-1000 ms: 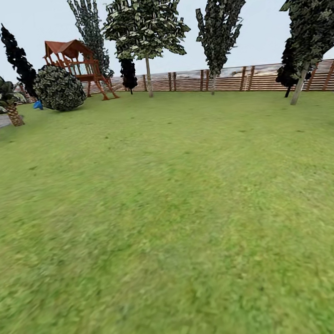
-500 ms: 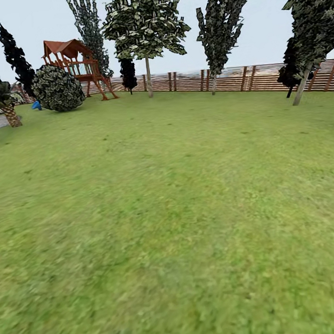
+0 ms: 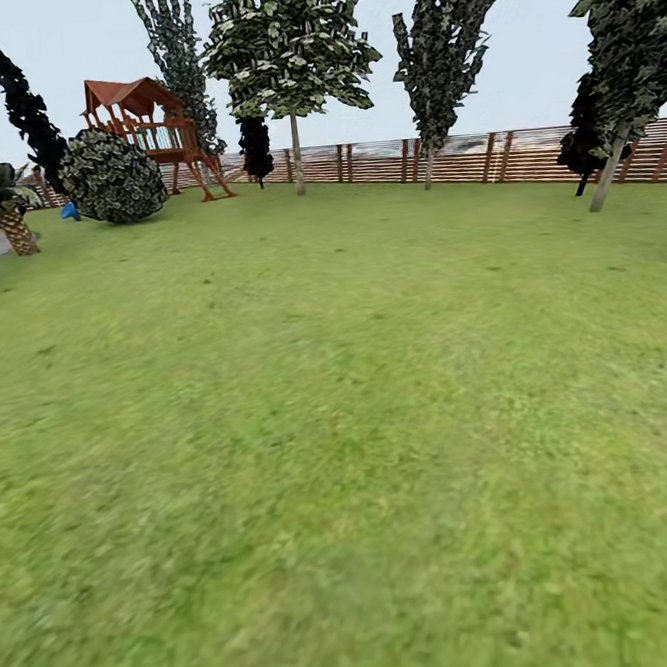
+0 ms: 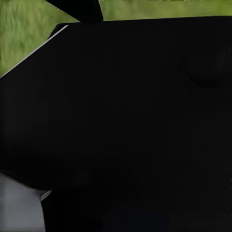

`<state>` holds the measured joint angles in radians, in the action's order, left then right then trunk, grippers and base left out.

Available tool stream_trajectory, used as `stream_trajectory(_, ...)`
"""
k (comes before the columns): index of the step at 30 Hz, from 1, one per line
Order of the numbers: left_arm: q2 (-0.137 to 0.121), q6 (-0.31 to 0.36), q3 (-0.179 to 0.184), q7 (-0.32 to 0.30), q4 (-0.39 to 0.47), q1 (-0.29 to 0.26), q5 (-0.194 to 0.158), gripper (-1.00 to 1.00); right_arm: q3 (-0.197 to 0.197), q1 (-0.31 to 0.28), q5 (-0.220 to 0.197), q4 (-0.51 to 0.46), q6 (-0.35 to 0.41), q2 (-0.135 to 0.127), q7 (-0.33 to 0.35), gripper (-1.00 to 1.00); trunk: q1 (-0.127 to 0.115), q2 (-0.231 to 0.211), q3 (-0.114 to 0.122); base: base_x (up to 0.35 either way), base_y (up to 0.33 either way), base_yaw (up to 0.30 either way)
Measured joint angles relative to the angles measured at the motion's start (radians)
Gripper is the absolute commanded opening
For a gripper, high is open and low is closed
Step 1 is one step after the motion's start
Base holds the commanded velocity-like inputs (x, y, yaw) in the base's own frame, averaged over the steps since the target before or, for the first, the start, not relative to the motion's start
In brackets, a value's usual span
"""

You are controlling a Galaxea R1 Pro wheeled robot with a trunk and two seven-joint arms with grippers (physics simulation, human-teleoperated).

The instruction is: Take the three Easter eggs out of the wicker basket on the lawn in the garden, then place them on the lawn next to a single tree (choose any tree) so that all three eggs are next to the same tree and none are left in the basket.

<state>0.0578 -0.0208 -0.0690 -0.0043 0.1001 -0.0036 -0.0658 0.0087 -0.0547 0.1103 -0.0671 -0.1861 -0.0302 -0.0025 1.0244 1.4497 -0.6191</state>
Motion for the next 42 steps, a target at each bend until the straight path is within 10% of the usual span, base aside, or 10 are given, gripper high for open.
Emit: stream_trajectory(42, -0.001, 0.0, 0.0, 0.0, 0.0, 0.0, 0.0, 1.0, 0.021, 0.0, 0.063, -0.007, -0.001, 0.001, -0.004, 1.0, 0.0, 0.0, 0.0, 0.339, 0.0, 0.051)
